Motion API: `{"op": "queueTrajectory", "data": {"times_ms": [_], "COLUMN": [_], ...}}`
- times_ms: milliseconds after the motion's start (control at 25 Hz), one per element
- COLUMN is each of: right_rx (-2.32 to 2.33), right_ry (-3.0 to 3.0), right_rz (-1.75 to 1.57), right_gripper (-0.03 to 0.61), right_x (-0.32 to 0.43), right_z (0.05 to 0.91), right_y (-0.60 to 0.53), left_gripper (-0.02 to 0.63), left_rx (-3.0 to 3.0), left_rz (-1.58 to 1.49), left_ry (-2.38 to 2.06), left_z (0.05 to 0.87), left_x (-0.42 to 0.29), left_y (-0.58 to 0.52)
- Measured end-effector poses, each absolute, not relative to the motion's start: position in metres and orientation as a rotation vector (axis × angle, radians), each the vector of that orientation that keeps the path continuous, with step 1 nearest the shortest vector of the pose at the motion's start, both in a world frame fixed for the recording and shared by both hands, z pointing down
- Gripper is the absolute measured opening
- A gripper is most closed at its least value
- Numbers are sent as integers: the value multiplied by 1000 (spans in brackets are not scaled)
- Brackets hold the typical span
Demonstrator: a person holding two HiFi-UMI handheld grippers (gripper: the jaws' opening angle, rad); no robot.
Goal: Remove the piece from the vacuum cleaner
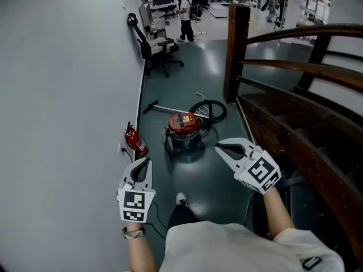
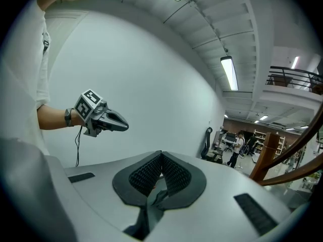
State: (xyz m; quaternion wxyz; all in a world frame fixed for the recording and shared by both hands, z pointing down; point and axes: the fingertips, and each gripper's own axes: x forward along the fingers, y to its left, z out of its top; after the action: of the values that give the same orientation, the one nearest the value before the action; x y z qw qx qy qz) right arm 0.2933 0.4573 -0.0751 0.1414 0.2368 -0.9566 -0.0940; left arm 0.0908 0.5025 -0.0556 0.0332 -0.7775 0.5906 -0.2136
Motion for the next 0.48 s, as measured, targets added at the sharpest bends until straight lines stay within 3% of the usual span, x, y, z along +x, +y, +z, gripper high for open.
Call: {"op": "queueTrajectory", "data": {"times_ms": [480], "right_rx": [791], "right_ry": [-2804], "right_rz": [-276], "right_gripper": [28], "right_x": [277], "right_z": [-77], "right_y": [383], "left_gripper": [2], "left_rx": [-2434], "left_rz": [-641], "left_ry": [1799], "left_z": [-37], "left_x": [67], "left_y": [421]}}
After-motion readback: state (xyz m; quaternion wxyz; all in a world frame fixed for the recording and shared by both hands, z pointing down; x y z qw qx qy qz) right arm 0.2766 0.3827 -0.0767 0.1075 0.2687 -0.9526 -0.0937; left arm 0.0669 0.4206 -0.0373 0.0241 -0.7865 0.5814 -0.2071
